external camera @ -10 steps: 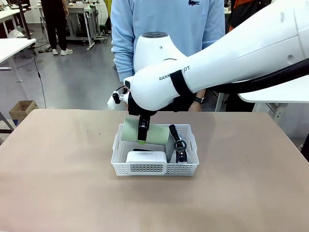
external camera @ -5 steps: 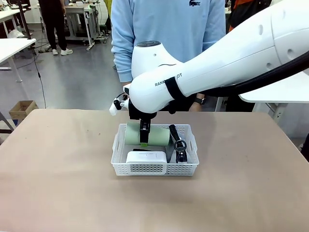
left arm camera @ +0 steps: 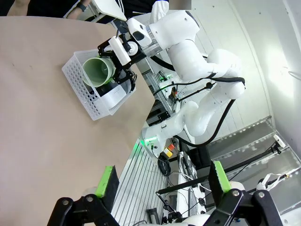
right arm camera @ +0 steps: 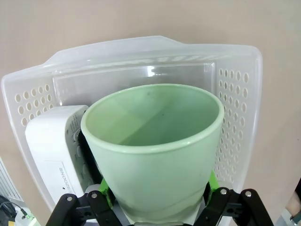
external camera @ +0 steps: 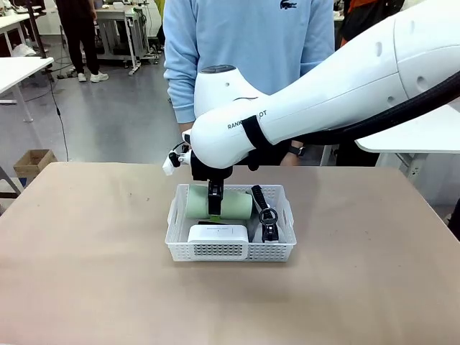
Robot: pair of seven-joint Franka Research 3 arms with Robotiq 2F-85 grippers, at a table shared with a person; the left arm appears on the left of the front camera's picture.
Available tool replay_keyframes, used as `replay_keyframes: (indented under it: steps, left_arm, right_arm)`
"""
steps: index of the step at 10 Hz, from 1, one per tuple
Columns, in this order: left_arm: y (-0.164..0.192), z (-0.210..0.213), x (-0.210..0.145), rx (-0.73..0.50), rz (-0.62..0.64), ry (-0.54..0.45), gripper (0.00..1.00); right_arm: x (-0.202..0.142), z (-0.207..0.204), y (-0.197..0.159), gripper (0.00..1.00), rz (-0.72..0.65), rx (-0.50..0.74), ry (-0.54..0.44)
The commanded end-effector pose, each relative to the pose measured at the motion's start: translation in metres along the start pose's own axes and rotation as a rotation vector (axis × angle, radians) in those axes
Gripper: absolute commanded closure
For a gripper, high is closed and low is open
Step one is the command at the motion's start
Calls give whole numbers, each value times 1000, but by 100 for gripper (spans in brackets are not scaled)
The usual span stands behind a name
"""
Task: Efficiently arrange items inside the basket to fit them all.
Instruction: Pick up the Reusable plastic cup and place it inside the Organizing basket.
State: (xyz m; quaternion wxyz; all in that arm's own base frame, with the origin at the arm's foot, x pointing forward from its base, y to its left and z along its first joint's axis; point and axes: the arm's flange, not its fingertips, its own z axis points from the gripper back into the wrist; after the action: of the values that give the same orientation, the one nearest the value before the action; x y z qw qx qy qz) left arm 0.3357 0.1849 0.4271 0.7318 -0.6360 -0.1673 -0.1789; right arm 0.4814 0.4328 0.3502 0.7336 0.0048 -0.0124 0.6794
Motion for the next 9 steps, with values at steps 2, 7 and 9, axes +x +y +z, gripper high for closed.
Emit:
replay_keyframes:
  steps: [2, 7, 9]
  left_arm:
    - [-3, 1, -2, 7, 2, 7, 0]
    - [-3, 1, -2, 7, 2, 7, 0]
    - [-3, 1, -2, 7, 2, 7, 0]
  right_arm:
    - [2, 5, -2, 14, 33, -4, 10]
    - [6, 3, -3, 0, 49, 8, 32]
    - [6, 4, -3, 0, 44, 7, 28]
